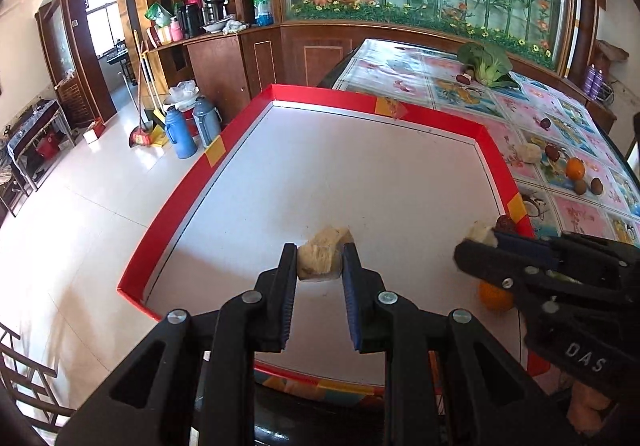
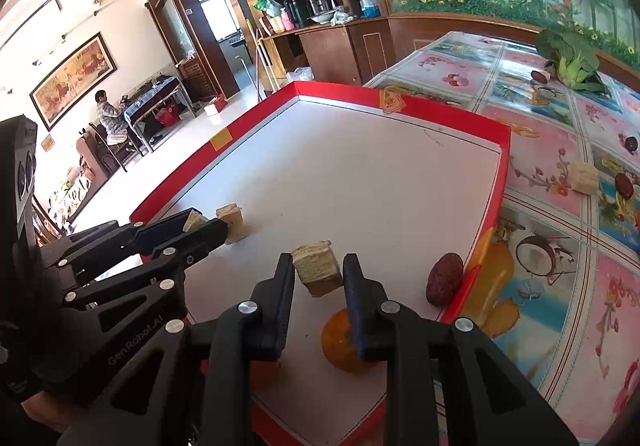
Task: Organize fruits
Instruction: 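Carry both beige cubes into the tray and open both grippers, then move both open grippers back over the remaining fruit, then grasp a brown round fruit with the left gripper while the right grasps a beige round piece, then carry the brown fruit and beige piece into the tray and open both grippers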
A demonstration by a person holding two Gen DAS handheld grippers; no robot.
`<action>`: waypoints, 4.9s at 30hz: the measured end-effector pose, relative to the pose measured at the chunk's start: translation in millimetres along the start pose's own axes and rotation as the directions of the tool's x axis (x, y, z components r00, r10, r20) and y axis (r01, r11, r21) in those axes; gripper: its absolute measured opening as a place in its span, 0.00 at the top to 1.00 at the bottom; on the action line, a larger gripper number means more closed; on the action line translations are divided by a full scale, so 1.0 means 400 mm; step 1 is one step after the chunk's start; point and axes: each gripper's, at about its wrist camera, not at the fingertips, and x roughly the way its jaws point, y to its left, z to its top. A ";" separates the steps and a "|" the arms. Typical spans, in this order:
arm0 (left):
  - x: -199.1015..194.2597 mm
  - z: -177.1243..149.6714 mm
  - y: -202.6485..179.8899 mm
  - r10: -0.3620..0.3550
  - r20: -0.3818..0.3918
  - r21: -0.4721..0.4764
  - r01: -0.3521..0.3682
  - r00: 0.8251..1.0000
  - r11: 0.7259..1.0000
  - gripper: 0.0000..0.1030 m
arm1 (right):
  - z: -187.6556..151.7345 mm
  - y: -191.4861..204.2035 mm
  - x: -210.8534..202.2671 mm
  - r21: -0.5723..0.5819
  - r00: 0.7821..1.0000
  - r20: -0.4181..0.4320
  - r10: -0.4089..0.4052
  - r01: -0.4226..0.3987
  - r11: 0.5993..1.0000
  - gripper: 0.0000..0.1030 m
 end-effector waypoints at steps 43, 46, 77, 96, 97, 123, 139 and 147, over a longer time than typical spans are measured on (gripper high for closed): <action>-0.060 0.015 -0.215 -0.052 0.037 0.173 0.045 0.998 0.984 0.13 | -0.103 -0.423 -0.337 0.336 0.954 0.194 -0.227 0.153 0.929 0.62; -0.060 0.011 -0.249 -0.075 0.023 0.206 0.069 0.997 0.976 0.13 | -0.122 -0.506 -0.380 0.397 0.931 0.178 -0.318 0.228 0.889 0.62; 0.018 0.102 -0.594 -0.236 -0.075 0.382 0.246 0.969 0.891 0.13 | -0.082 -0.748 -0.423 0.452 0.899 0.105 -0.426 0.338 0.826 0.71; 0.130 0.153 -0.724 -0.330 -0.158 0.424 0.366 0.930 0.828 0.17 | -0.065 -0.687 -0.306 0.204 0.906 -0.037 -0.421 0.420 0.885 0.70; 0.134 0.154 -0.730 -0.335 -0.163 0.426 0.373 0.928 0.824 0.20 | -0.061 -0.686 -0.303 0.200 0.909 -0.036 -0.416 0.414 0.888 0.70; 0.210 0.171 -0.784 -0.371 -0.230 0.373 0.434 0.900 0.820 0.77 | -0.050 -0.737 -0.366 0.356 0.886 0.042 -0.461 0.418 0.836 0.76; 0.043 0.187 -0.569 -0.359 -0.056 0.260 0.361 0.932 0.896 0.77 | -0.049 -0.668 -0.417 0.432 0.885 0.162 -0.436 0.334 0.838 0.76; -0.059 0.173 -0.344 -0.280 0.054 0.159 0.269 0.958 0.950 0.77 | 0.032 -0.405 -0.321 0.295 0.954 0.239 -0.181 0.107 0.950 0.77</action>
